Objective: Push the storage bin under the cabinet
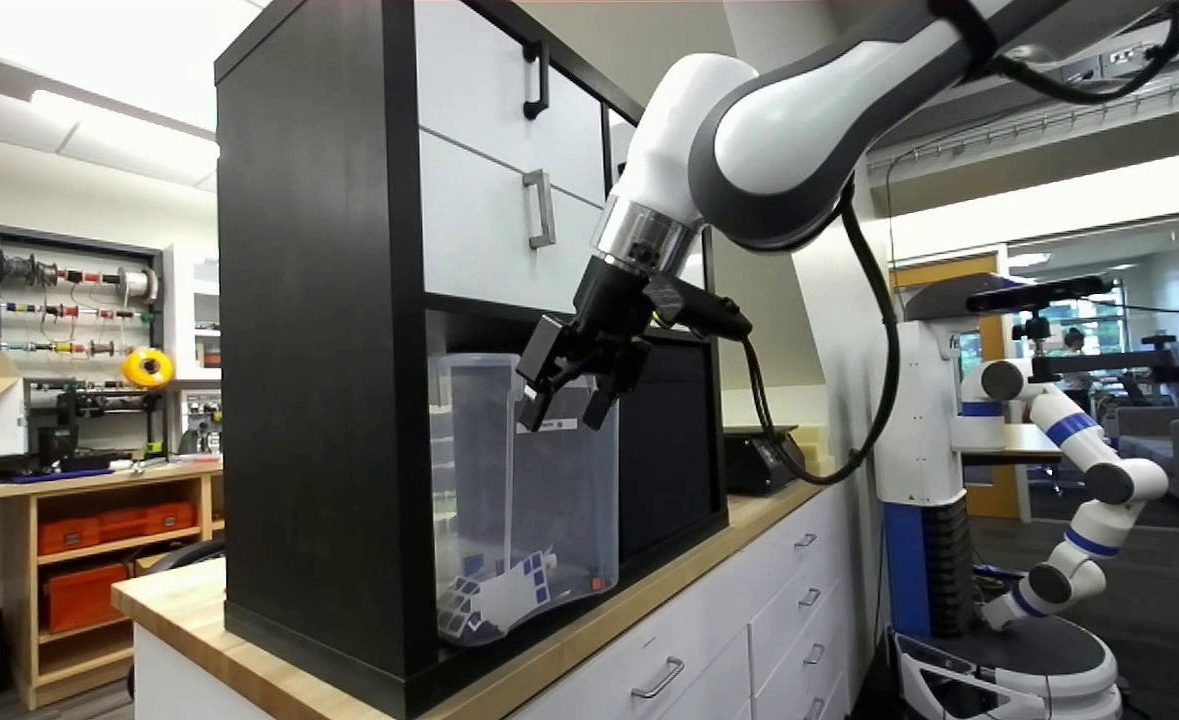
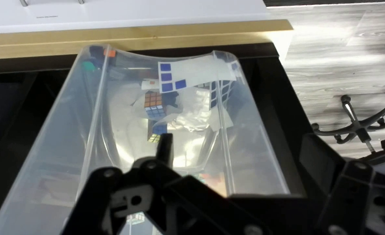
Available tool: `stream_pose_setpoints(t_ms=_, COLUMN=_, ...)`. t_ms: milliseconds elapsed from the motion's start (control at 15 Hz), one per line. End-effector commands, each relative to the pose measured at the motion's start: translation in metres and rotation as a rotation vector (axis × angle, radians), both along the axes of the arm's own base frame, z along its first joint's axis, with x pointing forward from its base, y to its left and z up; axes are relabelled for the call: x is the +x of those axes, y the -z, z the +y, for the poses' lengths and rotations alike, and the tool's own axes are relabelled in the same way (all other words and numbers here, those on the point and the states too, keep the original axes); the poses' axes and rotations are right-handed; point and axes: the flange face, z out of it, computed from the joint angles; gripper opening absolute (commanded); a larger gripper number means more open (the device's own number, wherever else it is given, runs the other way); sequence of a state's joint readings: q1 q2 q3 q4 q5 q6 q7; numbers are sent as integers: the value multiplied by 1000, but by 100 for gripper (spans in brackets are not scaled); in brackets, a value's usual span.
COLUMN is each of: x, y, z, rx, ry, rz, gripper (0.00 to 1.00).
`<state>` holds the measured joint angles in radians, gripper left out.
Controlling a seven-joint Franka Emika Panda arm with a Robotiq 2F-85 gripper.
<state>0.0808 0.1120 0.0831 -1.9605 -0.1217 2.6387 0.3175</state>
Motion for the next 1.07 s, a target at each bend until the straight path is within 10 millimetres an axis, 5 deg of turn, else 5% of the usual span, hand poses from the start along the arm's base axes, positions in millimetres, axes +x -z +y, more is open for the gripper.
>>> stream_pose_setpoints(t_ms=0, x=-39, y=-17, z=6, rx=7, ry=-36, rz=55, gripper=100)
stream_pose_setpoints(t_ms=667, x=-91, y=-25, z=5, rx=20, ry=15, rz=433, gripper=100)
stream_pose_setpoints(t_ms=867, x=-99, y=-23, z=5, rx=11, ry=32, rz=494, gripper=100)
stream_pose_setpoints(t_ms=1000, x=-86, y=-18, z=5, rx=-2, ry=12, rz=474, gripper=100)
